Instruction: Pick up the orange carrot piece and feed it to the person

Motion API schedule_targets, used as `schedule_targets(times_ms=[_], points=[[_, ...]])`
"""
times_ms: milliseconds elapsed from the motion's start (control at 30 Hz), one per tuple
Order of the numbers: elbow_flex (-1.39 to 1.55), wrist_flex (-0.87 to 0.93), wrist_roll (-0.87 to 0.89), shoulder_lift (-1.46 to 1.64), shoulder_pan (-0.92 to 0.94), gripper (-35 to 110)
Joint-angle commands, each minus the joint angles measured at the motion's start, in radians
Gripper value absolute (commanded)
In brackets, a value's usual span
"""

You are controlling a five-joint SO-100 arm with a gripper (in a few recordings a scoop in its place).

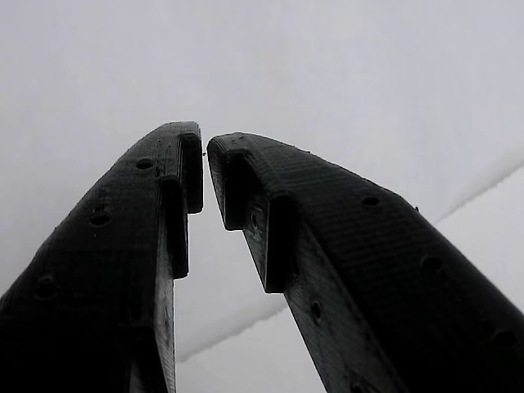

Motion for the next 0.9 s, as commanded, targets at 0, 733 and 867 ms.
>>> schedule_targets(times_ms=[0,733,867], points=[[-0.052,-0.008,-0.011,0.018,-0.018,-2],[-0.052,-0.008,-0.021,0.017,-0.017,-3],[-0.055,-0.009,-0.021,0.015,-0.008,-3]])
